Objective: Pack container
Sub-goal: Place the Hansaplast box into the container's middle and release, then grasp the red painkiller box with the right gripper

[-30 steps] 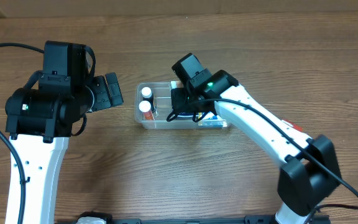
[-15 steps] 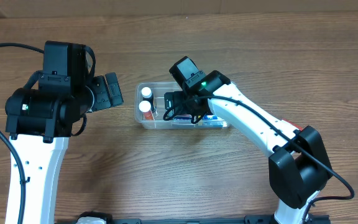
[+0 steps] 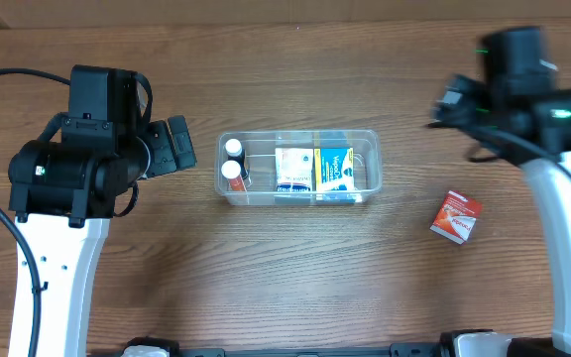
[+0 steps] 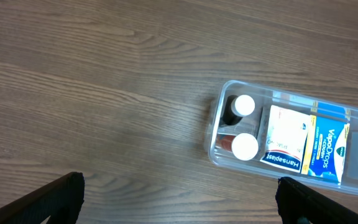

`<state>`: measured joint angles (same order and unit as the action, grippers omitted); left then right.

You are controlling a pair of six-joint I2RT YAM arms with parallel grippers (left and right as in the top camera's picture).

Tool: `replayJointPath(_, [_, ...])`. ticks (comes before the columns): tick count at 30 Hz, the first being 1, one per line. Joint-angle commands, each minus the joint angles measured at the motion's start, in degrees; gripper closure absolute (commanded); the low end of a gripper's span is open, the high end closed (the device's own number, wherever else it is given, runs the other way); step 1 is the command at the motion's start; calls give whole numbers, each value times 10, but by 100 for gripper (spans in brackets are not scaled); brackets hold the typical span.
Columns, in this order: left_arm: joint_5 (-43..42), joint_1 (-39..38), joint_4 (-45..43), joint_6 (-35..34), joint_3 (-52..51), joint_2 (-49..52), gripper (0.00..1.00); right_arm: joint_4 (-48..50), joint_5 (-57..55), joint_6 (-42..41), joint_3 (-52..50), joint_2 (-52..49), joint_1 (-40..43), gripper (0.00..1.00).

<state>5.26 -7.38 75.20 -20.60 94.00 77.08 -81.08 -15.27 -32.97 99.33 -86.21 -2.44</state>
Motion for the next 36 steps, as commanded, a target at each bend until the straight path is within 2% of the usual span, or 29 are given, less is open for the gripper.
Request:
replayJointPath(1, [7,3,-2,13,2,5,0,9,23,46,-83,-21,78,0])
replayJointPath(4, [7,3,-3,13,2,5,0,78,105,105,-197,-27,123,0])
replayJointPath(7, [7,3,-3,13,2,5,0,150,104,106,-310,-36,136,0])
replayJointPath(13, [7,3,-3,13,2,17,0,249,104,155,-417,-36,136,1])
replayJointPath(20, [7,3,0,13,2,42,0,305,105,157,-447,-48,136,0])
replayJointPath(27, [7,3,0,13,2,42,0,323,131,167,-447,-137,136,0])
replayJointPath(29, [7,3,0,13,2,42,0,326,130,167,-447,-138,136,6])
replayJointPath(31, [7,3,0,13,2,42,0,330,130,167,-446,-138,136,24])
replayJointPath(35, [7,3,0,13,2,42,0,330,130,167,-445,-138,136,29])
replayJointPath(36, [7,3,0,13,2,42,0,329,131,167,-442,-138,136,34])
